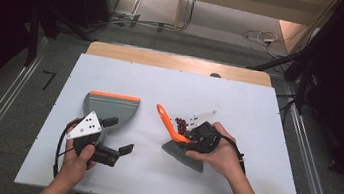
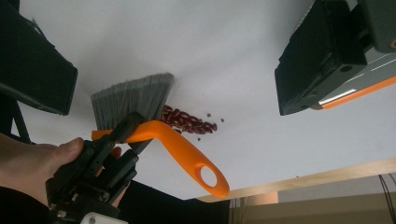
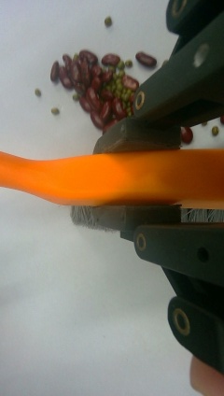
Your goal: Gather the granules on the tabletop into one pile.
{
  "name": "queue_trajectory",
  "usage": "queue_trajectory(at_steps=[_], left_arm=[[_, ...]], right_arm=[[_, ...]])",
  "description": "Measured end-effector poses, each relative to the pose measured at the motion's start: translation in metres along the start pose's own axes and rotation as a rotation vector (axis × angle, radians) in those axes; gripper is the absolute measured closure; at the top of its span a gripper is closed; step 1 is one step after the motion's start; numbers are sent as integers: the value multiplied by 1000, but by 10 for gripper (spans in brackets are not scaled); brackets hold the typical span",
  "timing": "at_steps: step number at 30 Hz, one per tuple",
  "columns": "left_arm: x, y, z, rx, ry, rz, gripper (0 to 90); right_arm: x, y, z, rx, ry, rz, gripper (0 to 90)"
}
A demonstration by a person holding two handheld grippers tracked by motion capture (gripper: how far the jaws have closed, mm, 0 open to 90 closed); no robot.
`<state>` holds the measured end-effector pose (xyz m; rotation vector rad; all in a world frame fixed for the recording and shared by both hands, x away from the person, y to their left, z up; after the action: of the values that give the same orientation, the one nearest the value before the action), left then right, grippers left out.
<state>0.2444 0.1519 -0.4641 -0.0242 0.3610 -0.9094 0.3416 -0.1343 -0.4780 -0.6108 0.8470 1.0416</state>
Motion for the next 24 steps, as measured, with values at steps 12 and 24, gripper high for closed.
queue_trajectory(at_steps=[12, 24], left_arm=[[1, -1, 0, 2, 1, -5, 0], [1, -1, -1, 5, 3, -8, 0]], right_arm=[[2, -22, 0, 31, -29, -24, 672], [5, -38, 4, 45, -48, -47, 672]])
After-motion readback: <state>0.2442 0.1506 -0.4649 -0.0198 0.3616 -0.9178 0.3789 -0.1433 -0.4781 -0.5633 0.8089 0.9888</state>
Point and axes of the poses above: each handheld gripper's, and its own axes: x roughly forward along the jaws, z roughly out of its top, y roughly to its left, the point moved 3 cm from there along x, roughly forward along the jaws, and after that the axes turned 5 degrees about -z, right-handed, at the moved point
